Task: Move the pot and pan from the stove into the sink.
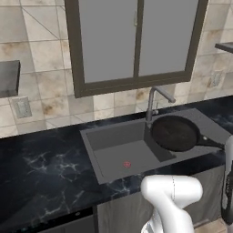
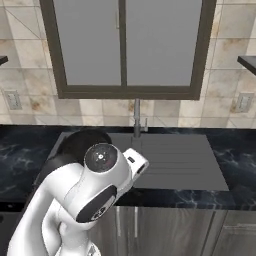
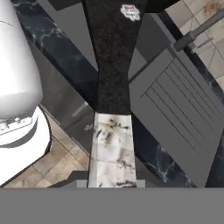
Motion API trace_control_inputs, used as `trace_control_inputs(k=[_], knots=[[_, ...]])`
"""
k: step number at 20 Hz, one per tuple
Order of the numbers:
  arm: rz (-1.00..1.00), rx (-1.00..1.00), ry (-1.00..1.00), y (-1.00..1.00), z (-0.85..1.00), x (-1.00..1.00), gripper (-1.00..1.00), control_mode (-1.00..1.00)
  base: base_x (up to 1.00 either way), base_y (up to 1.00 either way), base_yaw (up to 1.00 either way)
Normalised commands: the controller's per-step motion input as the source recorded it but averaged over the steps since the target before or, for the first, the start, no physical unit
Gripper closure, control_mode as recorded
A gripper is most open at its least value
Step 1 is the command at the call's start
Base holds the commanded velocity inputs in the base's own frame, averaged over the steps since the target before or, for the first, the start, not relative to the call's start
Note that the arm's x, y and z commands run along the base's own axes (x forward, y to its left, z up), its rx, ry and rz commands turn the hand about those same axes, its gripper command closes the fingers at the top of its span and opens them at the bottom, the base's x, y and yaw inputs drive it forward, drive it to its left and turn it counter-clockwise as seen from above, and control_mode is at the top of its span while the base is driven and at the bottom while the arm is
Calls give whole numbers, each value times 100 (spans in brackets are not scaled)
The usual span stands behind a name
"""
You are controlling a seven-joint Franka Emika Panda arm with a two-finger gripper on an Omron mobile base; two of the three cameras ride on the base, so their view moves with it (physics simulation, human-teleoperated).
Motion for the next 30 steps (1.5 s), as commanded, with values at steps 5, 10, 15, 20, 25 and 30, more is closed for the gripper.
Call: trace_control_inputs(k=[5, 10, 15, 20, 25, 30], knots=[[-12, -15, 21, 76, -12, 61, 100, -100, 0, 0, 0], [-6, -14, 19, 41, -3, 27, 100, -100, 0, 0, 0], [-2, -6, 5, 20, -9, 27, 100, -100, 0, 0, 0], [-6, -9, 9, 43, -22, 56, 100, -100, 0, 0, 0], [-10, -11, 8, 61, -27, 80, 100, -100, 0, 0, 0], [-7, -9, 12, 55, -39, 86, 100, -100, 0, 0, 0]])
